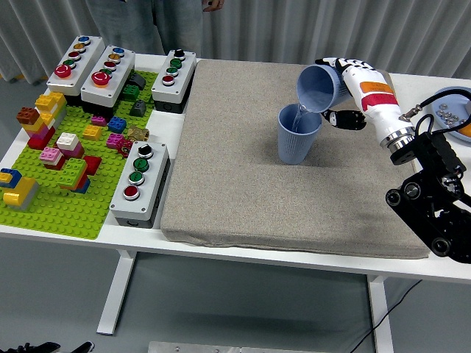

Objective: Pick cup pour cup place

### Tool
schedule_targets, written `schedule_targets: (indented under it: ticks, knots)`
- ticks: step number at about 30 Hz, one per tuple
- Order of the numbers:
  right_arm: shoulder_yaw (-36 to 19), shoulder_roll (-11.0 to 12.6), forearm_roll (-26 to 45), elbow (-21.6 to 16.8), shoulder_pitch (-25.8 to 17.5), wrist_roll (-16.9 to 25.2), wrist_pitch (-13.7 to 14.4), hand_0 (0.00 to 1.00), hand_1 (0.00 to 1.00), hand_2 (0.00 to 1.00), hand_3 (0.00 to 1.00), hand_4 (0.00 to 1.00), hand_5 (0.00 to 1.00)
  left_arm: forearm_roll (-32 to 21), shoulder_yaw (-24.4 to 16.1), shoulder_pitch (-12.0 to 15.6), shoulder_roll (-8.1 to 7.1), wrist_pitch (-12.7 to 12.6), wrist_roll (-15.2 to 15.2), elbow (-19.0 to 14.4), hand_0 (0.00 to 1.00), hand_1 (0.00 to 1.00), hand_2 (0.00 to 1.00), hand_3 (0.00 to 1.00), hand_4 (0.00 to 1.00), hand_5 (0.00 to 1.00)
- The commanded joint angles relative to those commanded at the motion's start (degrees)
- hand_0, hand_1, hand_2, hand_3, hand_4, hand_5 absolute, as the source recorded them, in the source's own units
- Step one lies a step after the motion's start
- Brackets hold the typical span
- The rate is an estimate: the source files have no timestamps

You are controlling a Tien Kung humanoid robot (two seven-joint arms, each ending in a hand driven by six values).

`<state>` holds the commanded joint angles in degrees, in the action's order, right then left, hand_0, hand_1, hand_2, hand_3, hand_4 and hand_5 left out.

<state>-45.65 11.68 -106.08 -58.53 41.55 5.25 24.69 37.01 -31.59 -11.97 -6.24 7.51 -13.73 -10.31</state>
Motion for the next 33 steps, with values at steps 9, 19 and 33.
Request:
schedule_targets:
  ticks: [9, 19, 33]
  knots:
    - [0.36, 0.25, -1.75, 0.27, 0.31, -0.35, 1.25, 0.908, 0.765, 0.646, 0.653, 0.679, 0.088, -0.06, 0.06, 0.02, 0.0, 0.0, 0.0, 0.0, 0.778, 0.762, 0.817, 0.645, 0.511, 0.998]
    - [1.34, 0.78, -3.2, 0.49, 0.93, -0.59, 2.51, 0.914, 0.768, 0.648, 0.648, 0.681, 0.072, -0.01, -0.02, -0.11, -0.01, 0.0, -0.02, 0.0, 0.778, 0.761, 0.817, 0.645, 0.511, 0.998]
    - [3.14, 1.29, -5.17, 1.17, 1.58, -0.95, 5.21, 0.924, 0.772, 0.65, 0.645, 0.69, 0.045, 0.13, -0.12, -0.01, -0.02, 0.01, -0.07, 0.0, 0.779, 0.761, 0.817, 0.644, 0.511, 0.998]
